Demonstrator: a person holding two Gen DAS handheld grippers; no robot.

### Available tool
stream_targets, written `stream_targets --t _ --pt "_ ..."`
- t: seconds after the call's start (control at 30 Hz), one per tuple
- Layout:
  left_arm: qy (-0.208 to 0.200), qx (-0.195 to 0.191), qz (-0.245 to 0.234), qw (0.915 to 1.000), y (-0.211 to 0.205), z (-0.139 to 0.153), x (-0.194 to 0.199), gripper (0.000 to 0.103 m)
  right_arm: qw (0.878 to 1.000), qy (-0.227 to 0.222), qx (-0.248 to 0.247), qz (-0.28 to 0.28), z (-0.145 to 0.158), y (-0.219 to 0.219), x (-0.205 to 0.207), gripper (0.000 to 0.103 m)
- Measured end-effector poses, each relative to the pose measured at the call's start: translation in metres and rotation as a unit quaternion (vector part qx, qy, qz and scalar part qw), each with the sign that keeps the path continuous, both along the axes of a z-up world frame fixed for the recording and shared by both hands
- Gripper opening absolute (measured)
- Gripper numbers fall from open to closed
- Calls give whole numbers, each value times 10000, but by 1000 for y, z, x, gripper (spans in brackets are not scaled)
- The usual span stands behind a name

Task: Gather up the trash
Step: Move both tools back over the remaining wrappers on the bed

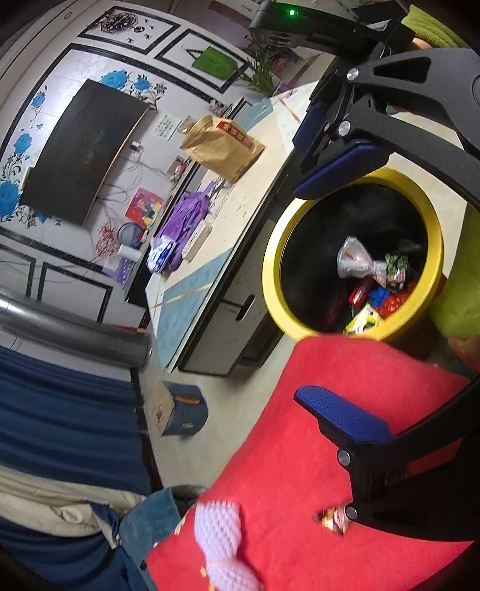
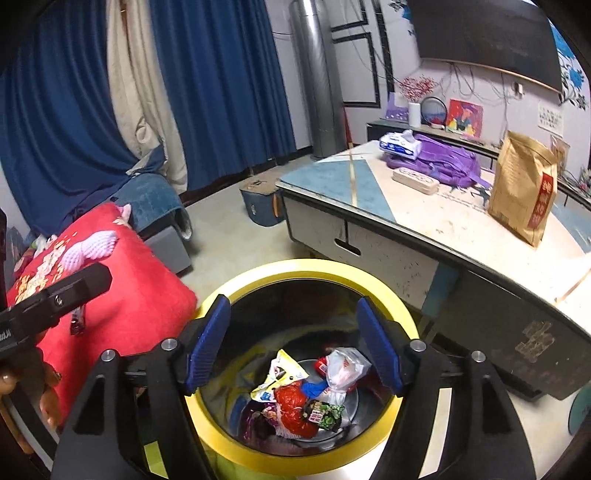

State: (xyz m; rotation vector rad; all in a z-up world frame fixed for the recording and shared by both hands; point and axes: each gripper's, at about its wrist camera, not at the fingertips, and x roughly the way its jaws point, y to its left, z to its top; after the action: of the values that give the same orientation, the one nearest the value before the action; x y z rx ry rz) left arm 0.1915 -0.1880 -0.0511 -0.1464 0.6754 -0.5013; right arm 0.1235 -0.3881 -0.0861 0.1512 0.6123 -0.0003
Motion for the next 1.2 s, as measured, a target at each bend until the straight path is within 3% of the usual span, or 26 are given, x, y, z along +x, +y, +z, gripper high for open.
stream_targets --t 0.53,1.2 --pt "-640 365 803 9940 70 30 -30 92 9942 -407 -195 979 30 72 -14 75" --pt "-837 417 1799 9792 152 48 -44 92 9746 -433 -498 2141 41 169 -19 79"
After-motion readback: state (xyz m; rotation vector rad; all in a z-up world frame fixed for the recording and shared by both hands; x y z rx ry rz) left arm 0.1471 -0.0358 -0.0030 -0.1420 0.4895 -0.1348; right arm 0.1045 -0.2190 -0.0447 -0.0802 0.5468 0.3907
